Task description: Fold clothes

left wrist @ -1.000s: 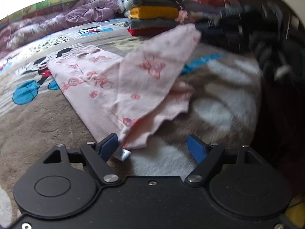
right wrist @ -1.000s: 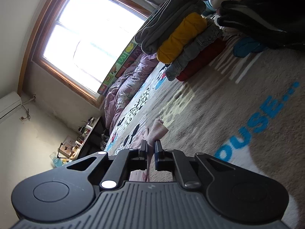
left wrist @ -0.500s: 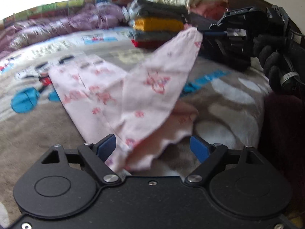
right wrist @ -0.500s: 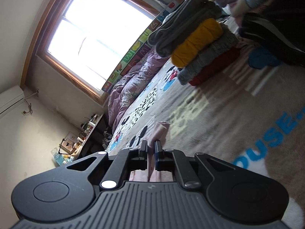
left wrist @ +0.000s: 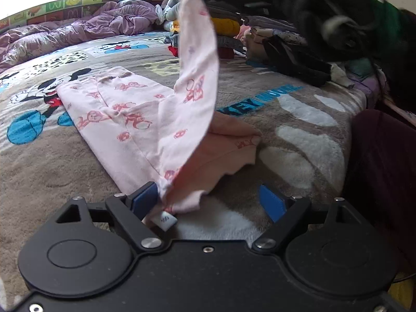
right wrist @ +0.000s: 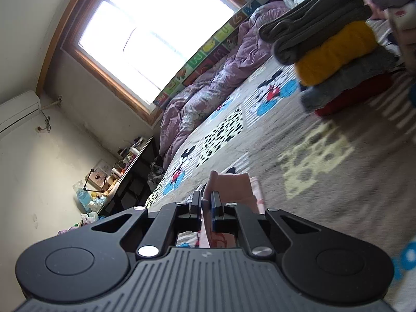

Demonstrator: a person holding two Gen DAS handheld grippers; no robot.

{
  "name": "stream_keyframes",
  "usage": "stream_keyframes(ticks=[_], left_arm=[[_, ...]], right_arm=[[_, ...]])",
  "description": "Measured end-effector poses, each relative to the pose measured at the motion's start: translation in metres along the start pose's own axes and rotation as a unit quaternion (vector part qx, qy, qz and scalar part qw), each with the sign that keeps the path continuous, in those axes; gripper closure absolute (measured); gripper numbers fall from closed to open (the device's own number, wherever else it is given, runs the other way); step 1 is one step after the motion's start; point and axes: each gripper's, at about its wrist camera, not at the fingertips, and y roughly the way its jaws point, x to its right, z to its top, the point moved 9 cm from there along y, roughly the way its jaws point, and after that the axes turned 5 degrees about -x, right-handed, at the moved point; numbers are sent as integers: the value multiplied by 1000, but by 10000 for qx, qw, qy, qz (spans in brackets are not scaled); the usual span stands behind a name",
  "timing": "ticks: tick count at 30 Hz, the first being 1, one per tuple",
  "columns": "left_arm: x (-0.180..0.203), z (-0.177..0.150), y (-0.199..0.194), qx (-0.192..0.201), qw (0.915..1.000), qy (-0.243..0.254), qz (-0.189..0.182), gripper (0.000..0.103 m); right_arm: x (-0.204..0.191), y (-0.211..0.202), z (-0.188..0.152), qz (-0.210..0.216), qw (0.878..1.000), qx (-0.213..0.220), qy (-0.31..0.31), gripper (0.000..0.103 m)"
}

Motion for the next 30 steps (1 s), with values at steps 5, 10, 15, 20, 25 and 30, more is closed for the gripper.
stream_keyframes(ticks=[5,10,15,20,25,30], left_arm=[[-1,-3,-3,21,9999,-9,-130,17],[-2,-5,-5,52,9997,-33,-247,17],[-4,-6,-8,82,9993,-73,-347,17],[-7,-7,-9,128,9987,-128,-472,17],[-8,-7,-11,146,9983,-156,-550,17],[-10,-7,-12,167,9978,-170,-614,17]], right_arm=[[-20,32,-1,-34,9997,-176,-144,94],[-35,58,0,-106,9989,-294,-338,94],[-47,85,2,-200,9976,-402,-534,94],[-54,116,-3,-328,9951,-584,-730,94],[-63,144,-19,-441,9904,-799,-1035,94],[-61,174,-34,-691,9843,-1024,-1262,94]])
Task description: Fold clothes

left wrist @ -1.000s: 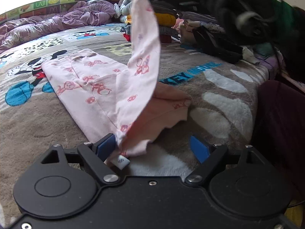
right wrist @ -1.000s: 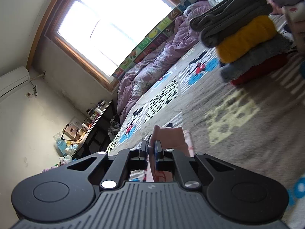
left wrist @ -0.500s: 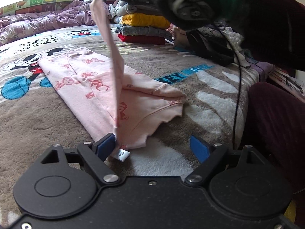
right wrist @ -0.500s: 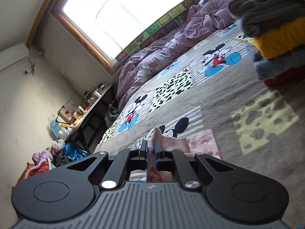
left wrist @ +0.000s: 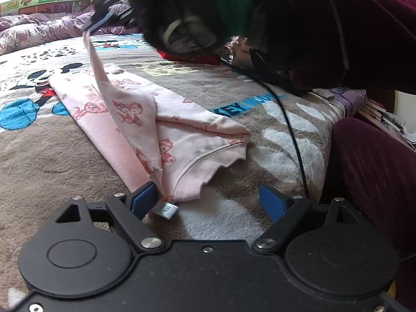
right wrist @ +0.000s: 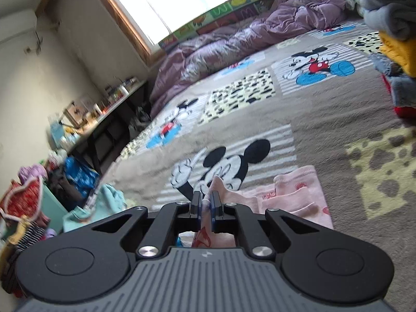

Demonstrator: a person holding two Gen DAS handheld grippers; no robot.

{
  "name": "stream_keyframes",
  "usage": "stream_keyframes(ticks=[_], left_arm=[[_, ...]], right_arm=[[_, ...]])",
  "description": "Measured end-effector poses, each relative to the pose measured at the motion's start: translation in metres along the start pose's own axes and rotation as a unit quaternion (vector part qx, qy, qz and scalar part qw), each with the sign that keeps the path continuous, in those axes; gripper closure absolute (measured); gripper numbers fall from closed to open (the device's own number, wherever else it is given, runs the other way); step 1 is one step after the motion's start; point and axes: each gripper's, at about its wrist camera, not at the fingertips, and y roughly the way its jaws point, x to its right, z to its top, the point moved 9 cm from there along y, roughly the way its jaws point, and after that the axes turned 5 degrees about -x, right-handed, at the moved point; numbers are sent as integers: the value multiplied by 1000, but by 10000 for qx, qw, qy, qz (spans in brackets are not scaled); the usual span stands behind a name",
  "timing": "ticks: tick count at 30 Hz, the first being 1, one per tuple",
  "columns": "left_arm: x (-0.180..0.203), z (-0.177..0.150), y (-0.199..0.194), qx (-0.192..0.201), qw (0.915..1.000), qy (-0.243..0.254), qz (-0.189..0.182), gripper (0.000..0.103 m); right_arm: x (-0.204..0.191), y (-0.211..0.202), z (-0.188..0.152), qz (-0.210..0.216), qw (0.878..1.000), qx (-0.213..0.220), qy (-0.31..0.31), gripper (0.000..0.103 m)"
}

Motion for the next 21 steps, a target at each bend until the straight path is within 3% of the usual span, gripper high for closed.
stream_keyframes(ticks=[7,10,12,13,21], left_arm=[[-1,0,-1,-5,10000,6,-60,17],[-2,0,-1,-7,10000,9,-86,17],[-2,0,-1,-11,10000,14,-96,17],[-2,0,-1,-14,10000,19,-95,17],[-2,1,1,-16,10000,18,-70,16]], right_arm=[[0,43,-14,-356,9984,-315,-312,94],[3,57,-17,-244,9980,-551,-185,88],[3,53,-12,-118,9983,-526,-221,72],[4,48,-9,-112,9985,-456,-288,69],[33,48,-19,-337,9933,-773,-785,67]])
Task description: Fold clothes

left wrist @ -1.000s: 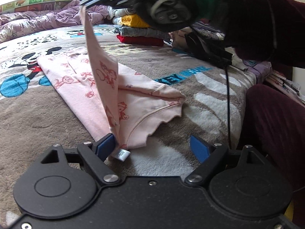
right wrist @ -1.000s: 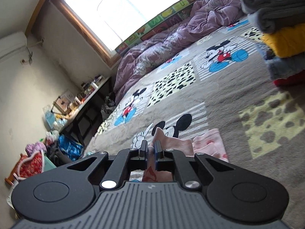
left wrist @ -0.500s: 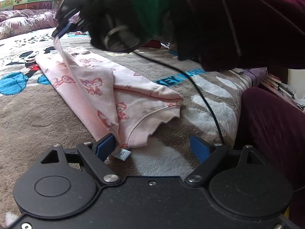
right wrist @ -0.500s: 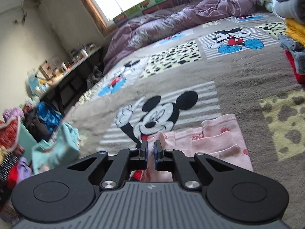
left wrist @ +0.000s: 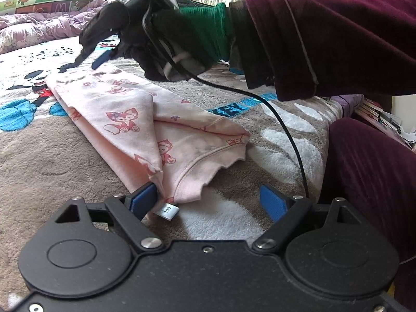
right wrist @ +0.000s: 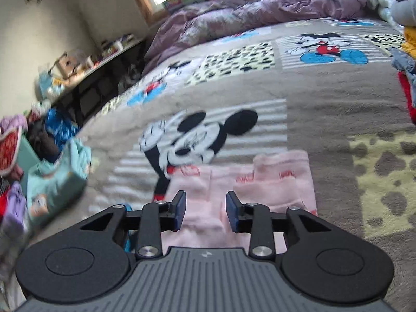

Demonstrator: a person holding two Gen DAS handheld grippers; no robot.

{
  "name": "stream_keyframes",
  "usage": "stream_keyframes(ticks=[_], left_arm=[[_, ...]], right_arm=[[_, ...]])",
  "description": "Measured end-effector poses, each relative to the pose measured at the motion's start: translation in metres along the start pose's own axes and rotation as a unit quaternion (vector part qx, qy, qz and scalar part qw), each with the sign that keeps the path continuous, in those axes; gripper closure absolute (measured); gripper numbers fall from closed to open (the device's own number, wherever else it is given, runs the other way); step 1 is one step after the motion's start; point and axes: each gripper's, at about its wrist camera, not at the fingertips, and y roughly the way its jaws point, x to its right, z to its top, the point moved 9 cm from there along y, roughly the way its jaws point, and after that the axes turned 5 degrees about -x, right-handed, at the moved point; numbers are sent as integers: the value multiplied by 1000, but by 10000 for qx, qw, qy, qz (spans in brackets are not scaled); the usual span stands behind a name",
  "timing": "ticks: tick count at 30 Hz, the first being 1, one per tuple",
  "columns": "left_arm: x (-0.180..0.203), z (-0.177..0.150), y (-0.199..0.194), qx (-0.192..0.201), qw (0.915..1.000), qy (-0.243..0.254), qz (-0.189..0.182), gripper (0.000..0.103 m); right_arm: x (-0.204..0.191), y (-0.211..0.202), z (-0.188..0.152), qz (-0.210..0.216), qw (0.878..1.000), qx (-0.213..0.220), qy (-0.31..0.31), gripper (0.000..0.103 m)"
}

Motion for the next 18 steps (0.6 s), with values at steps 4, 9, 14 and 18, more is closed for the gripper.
stream_keyframes(ticks=[4,9,14,18], left_arm=[[-1,0,0,-3,10000,-8,-12,16],[-1,1,1,-12,10000,3,-15,16],[-1,0,0,-8,10000,-5,-14,16],[-1,0,-1,-36,10000,-5,-20,16]], right_arm=[[-2,9,-10,-42,9996,-141,-224,68],[-7,7,-16,13,9991,-92,-424,92],[-9,-21,-4,48,9981,423,-439,94],[2,-9,-6,-152,9988,190,-415,94]])
